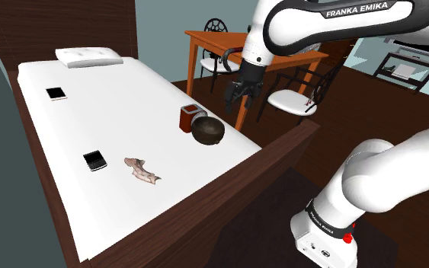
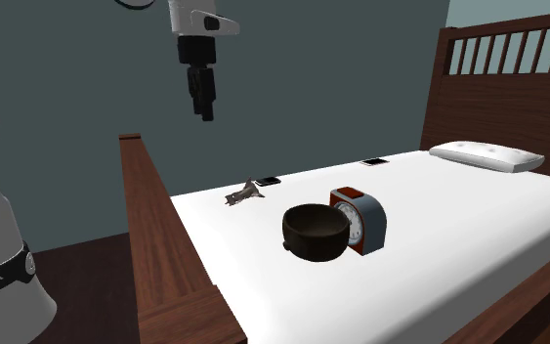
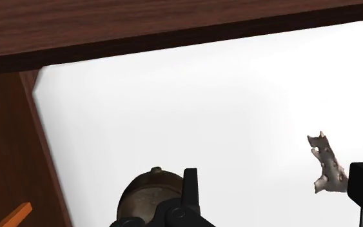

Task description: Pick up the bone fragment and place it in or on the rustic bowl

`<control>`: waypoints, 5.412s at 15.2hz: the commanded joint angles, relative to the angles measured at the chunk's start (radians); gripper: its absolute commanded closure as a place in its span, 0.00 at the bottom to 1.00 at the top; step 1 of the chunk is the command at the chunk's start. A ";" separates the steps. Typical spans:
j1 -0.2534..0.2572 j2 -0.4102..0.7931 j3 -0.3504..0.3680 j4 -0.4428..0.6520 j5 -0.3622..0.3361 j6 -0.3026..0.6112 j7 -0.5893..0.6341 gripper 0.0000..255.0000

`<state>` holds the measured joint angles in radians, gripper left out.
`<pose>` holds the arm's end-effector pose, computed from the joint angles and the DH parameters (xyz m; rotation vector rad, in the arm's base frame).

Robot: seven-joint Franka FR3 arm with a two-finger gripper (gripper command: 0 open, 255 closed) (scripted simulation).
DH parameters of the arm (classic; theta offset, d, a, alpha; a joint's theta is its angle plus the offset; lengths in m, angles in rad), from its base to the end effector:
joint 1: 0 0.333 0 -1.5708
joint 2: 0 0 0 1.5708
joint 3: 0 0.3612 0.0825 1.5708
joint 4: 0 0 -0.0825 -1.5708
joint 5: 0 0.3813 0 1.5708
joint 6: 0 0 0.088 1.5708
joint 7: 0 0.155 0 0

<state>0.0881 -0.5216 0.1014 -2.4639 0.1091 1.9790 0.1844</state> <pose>0.3619 0.0835 0.4731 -3.0844 0.0756 -0.0399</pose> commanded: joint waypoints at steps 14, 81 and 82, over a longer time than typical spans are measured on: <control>0.053 0.537 0.153 0.200 -0.058 0.337 0.221 0.00; -0.029 1.311 0.324 0.613 -0.166 0.821 -0.001 0.00; -0.029 1.311 0.324 0.613 -0.165 0.821 -0.001 0.00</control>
<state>0.0591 0.7880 0.4255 -1.8517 -0.0560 2.7993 0.1834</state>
